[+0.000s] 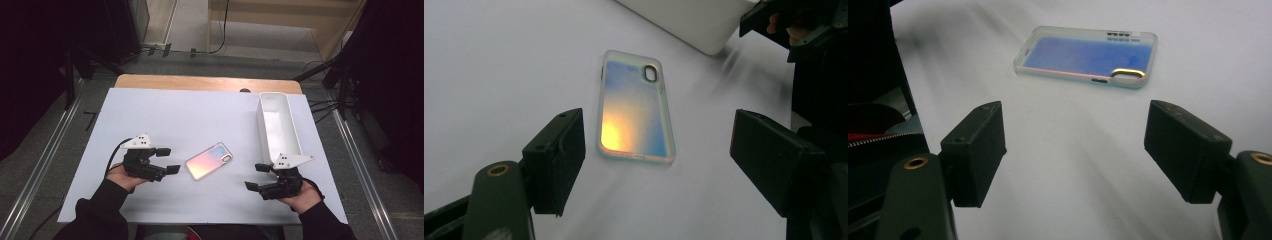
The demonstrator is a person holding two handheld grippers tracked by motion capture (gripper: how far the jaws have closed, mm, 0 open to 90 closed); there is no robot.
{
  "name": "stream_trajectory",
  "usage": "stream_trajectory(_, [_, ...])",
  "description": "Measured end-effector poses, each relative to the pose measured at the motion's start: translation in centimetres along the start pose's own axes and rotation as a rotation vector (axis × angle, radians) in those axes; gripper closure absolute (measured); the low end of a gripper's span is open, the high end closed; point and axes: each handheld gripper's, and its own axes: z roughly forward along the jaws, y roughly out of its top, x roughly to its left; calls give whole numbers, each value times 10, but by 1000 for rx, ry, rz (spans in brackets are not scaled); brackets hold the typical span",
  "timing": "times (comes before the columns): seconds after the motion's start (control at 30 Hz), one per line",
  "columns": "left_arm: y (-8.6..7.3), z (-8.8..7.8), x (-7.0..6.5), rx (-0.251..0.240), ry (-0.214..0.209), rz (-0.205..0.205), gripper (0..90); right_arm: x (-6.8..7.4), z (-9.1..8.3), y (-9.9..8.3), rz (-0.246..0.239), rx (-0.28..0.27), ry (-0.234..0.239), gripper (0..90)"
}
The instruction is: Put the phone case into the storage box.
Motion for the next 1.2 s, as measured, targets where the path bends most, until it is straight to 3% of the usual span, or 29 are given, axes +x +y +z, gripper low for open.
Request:
stream_trajectory(0.5, [-23,-22,-6,21,8,-3,196,0,-2,0,5,-2,-9,232])
stream_trajectory(0.77, [-23,-22,-5,10,23,-6,196,0,-2,0,6,0,-8,232])
stream_trajectory(0.97, [-16,-20,-1,-25,70,-2,173,0,-2,0,8,3,-8,232])
stream_trajectory(1.2, [-9,-15,3,-34,63,-20,173,-1,-1,0,3,6,-4,232])
